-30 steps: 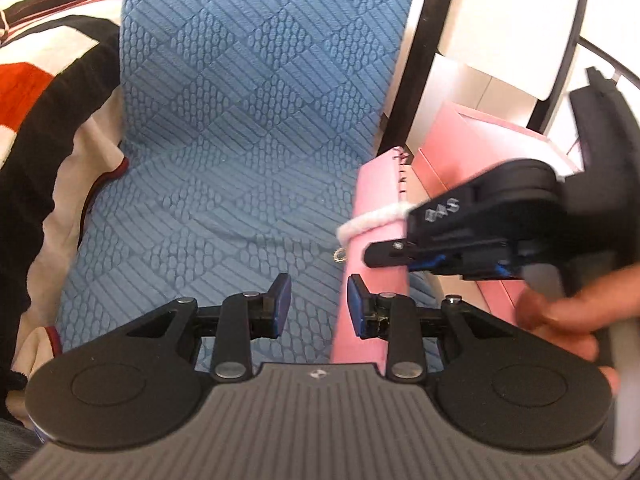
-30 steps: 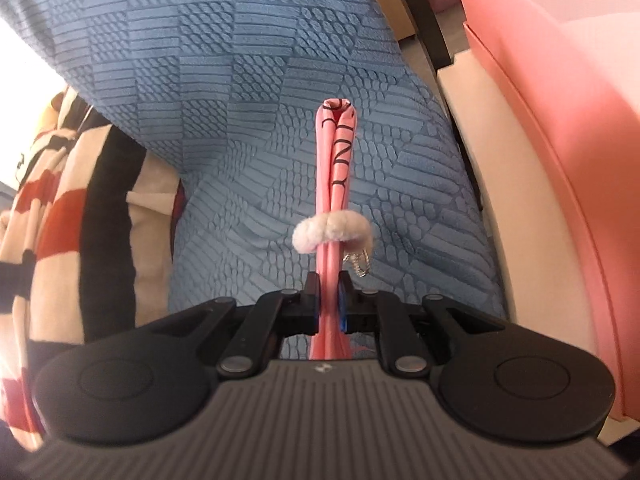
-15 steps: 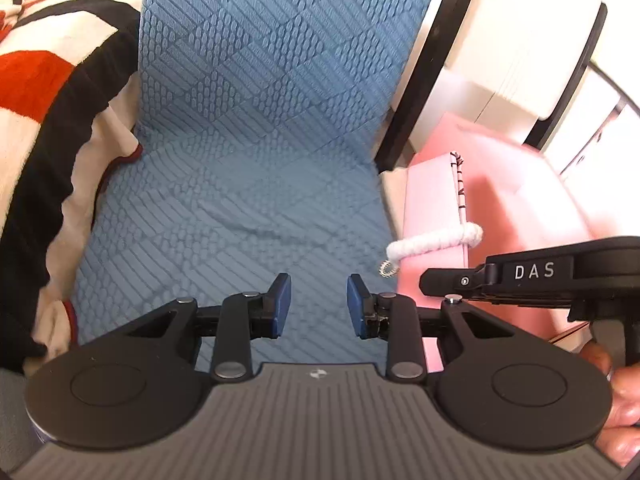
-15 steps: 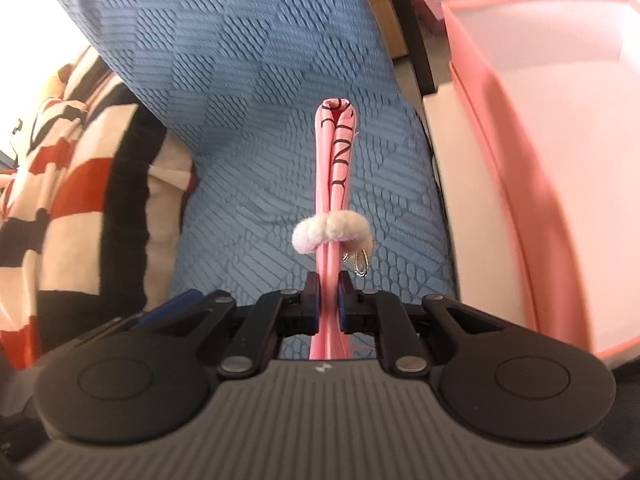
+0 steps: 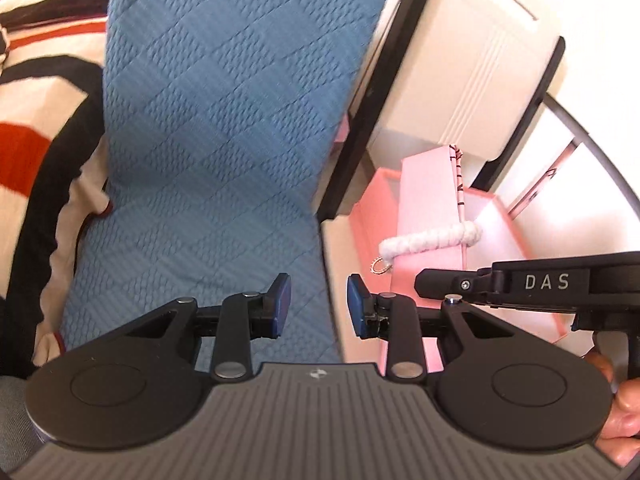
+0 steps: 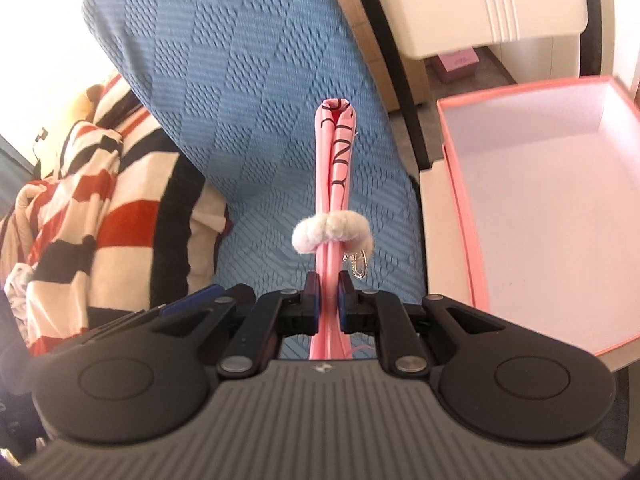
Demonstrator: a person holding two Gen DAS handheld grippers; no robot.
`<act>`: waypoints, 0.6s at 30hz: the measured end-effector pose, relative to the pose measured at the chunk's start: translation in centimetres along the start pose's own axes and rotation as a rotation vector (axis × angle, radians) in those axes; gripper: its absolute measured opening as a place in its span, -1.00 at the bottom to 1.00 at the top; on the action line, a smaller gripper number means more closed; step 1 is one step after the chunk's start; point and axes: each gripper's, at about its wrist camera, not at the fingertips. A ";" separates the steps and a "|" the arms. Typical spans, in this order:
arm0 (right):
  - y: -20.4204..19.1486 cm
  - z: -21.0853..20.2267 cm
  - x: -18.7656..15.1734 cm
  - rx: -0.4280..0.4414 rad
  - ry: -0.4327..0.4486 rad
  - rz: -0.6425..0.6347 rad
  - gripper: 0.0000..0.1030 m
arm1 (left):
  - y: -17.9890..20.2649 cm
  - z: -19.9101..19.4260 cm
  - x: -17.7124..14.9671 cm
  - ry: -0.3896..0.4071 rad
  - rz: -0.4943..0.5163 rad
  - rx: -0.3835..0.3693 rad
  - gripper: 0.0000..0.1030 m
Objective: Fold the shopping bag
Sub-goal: 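Carry the looped pink strip with the right gripper into the pink-rimmed white box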
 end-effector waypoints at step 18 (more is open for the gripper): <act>5.8 -5.1 4.6 -0.009 0.092 0.035 -0.77 | 9.3 2.2 5.6 0.055 0.067 -0.067 -0.31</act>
Point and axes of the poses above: each gripper's, at about its wrist camera, not at the fingertips, and z roughly the way its jaws point, y to its right, x to its top, and after that the axes turned 9 degrees about z, right-handed
